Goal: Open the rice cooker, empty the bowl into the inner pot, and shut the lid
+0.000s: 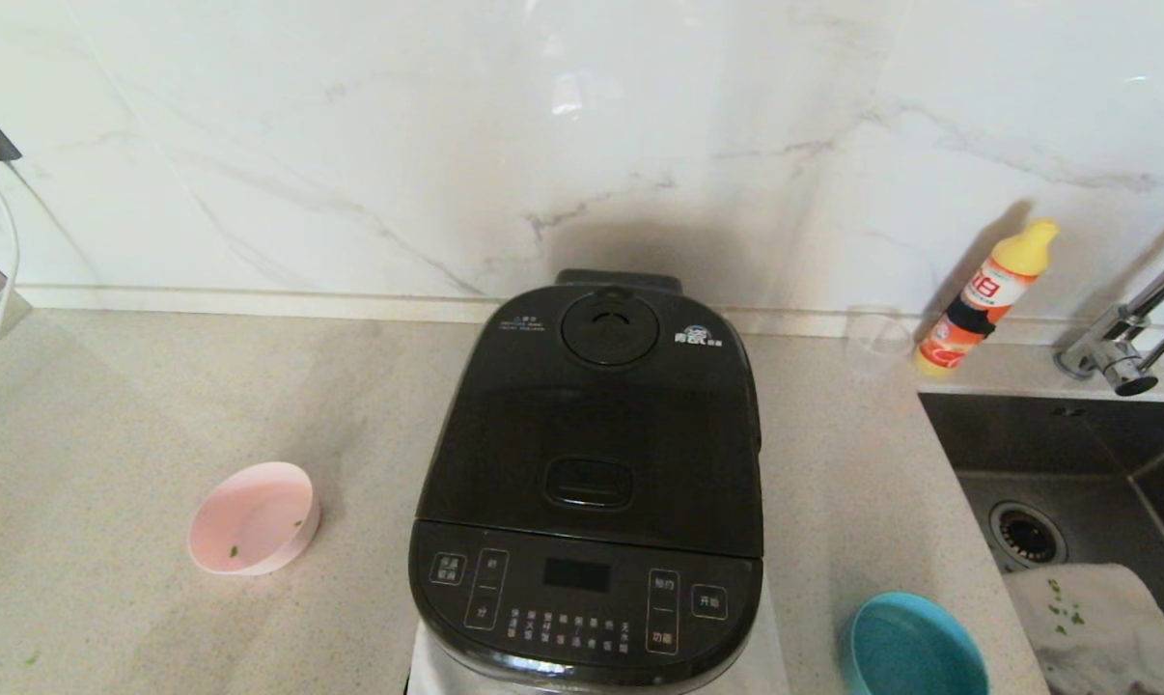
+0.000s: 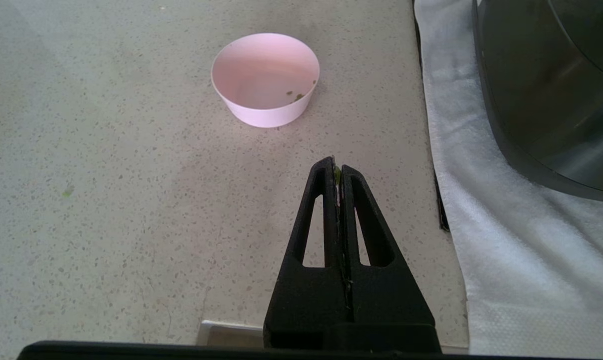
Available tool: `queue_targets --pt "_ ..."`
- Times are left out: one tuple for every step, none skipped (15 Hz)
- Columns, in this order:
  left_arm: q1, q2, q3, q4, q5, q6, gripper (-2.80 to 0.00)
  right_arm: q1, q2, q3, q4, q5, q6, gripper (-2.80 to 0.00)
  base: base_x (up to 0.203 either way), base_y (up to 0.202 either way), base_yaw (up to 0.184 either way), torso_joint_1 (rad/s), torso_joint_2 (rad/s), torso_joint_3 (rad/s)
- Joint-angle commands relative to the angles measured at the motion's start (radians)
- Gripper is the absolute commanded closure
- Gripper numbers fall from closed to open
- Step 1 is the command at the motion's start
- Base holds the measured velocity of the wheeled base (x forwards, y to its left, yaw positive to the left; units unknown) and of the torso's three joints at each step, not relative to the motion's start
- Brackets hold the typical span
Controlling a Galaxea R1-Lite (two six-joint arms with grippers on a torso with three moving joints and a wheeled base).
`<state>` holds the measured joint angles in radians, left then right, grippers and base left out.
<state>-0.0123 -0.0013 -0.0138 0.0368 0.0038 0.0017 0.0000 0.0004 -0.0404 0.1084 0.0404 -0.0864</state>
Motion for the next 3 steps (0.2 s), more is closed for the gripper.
queue_targets --pt "0.0 0.001 0.0 0.0 0.001 0.0 0.0 0.0 0.0 0.004 -0.007 -0.001 0.02 0.0 0.0 0.0 0.0 0.0 0.0 0.0" --pt "0.0 0.001 0.0 0.0 -0.001 0.0 0.0 0.0 0.0 0.005 -0.012 -0.001 0.025 0.0 0.0 0.0 0.0 0.0 0.0 0.0" --pt "0.0 0.001 0.0 0.0 0.001 0.0 0.0 0.0 0.0 0.005 -0.012 -0.001 0.025 0.0 0.0 0.0 0.0 0.0 0.0 0.0"
